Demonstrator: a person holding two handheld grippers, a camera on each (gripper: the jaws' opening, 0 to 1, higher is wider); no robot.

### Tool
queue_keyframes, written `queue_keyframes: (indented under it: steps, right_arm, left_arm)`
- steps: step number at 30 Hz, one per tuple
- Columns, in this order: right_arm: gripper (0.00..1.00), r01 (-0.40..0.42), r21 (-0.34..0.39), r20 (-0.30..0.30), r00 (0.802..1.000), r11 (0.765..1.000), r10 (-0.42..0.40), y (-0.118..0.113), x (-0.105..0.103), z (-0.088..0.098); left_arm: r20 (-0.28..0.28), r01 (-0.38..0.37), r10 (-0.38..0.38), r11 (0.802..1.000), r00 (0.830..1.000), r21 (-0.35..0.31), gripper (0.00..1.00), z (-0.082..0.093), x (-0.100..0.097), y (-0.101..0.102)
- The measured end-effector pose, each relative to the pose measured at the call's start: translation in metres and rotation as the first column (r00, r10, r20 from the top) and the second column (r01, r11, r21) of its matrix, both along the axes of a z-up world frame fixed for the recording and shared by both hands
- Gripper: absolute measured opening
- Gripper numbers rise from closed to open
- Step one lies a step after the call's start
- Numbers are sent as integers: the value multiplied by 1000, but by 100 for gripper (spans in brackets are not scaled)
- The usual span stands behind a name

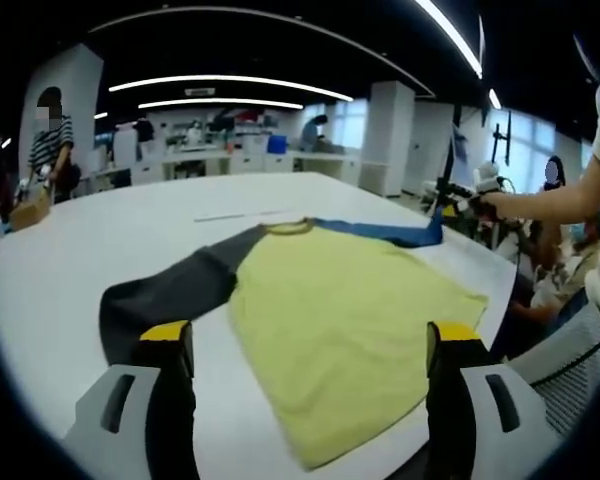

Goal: Fold the garment on the visible template until the final outline fits inside the template.

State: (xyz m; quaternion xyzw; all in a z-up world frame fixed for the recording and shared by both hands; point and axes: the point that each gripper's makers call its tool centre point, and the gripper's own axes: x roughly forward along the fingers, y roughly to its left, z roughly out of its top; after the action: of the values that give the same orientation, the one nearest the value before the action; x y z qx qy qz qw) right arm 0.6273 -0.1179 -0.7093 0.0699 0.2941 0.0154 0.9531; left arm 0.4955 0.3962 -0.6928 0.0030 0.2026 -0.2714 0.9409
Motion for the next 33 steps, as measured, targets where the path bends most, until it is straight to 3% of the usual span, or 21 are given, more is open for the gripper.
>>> queue_keyframes:
  steps: [19,33]
  right_arm:
    - [0,-98,40,37,995,994,96,44,15,11]
    - [0,-167,41,33,986,985,166,73,21,13]
  left_arm:
    - [2,12,-12,1000,1000,-11,94,1,-3,1]
    - [1,41,-41,999,999,-17,94,3,-7,-4]
